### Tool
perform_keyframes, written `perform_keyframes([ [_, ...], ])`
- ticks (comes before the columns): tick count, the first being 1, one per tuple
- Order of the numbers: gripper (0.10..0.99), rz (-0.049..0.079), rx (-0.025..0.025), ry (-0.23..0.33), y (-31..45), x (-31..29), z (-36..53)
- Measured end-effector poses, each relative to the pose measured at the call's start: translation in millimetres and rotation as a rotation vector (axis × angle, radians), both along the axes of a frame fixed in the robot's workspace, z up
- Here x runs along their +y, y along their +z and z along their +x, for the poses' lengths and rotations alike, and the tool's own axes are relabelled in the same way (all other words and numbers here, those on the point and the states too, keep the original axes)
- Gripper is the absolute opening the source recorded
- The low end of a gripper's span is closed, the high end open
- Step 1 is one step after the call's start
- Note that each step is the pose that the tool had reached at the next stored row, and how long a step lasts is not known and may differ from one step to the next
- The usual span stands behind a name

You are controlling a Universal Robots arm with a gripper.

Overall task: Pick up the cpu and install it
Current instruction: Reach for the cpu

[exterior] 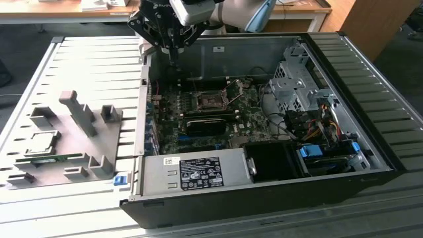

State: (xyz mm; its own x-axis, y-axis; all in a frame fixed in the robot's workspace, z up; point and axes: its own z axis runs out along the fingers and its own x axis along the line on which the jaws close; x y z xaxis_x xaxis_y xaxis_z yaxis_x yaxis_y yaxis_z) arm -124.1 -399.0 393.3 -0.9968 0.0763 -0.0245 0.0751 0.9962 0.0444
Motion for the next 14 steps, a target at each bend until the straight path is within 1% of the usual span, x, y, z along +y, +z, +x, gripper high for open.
perform_keyframes([
  [14, 0.106, 0.000, 0.0001, 0.000, 0.0, 0.0, -4.9],
])
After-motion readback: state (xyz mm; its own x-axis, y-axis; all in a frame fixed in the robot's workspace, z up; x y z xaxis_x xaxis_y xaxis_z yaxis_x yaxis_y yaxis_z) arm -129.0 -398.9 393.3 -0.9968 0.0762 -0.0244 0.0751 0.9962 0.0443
